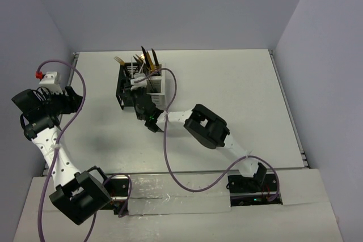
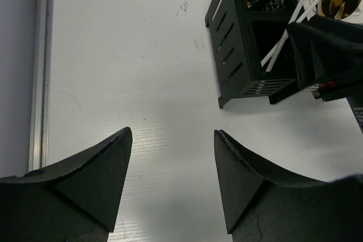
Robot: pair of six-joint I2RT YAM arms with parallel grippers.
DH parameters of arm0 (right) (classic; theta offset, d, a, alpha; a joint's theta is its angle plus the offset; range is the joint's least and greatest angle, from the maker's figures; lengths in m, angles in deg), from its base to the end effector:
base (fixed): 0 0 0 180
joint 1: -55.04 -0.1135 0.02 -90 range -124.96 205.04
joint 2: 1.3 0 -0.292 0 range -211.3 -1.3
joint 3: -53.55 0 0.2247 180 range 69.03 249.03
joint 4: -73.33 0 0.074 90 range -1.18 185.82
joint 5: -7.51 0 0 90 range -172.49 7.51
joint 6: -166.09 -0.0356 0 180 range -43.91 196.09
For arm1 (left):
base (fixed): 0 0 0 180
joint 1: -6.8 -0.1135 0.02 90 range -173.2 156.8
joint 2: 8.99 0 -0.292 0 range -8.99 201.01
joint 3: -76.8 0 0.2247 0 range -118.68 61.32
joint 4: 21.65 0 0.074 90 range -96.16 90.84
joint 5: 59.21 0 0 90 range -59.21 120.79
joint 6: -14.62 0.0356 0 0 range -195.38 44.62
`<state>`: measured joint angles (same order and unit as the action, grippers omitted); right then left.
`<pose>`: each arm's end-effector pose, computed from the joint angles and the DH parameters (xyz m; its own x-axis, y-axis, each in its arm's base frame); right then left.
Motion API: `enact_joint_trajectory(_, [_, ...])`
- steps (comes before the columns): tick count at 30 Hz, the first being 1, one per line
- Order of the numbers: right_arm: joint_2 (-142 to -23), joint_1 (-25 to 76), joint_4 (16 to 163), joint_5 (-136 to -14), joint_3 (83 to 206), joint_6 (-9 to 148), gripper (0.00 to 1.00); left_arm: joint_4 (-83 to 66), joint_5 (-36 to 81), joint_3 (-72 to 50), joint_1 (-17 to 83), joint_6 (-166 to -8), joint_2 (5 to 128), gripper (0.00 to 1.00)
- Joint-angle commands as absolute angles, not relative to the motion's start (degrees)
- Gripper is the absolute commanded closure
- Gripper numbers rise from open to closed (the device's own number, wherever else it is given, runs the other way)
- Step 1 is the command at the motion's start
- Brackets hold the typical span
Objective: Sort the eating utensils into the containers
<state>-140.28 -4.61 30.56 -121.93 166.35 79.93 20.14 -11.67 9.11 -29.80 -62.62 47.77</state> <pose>0.2920 0.4539 0.2350 0.1680 0.1845 -0.9684 -0.3484 0.9301 0.1168 0.1481 0.0801 0.3489 -0.3960 -0.0911 -0.9137 0.1157 0.9822 -0.1481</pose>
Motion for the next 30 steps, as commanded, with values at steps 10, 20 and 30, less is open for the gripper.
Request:
enact_joint_trajectory(10, [-112.51, -8.06, 26.76, -122.22, 151.41, 85.41, 0.34, 20.56, -13.33, 7.88, -30.38, -61.49, 44.89, 0.31])
enact_joint_trajectory(20, [-82.79, -0.96, 86.02, -102.11, 145.77, 64.95, 0.13, 21.7, -11.49, 9.63, -30.38, -58.86, 42.34, 0.3])
enact_joint_trajectory(30, [-68.46, 23.39, 101.39, -88.92, 124.42, 47.55, 0.0, 26.44, -9.82, 10.78, -30.38, -54.37, 47.26, 0.3])
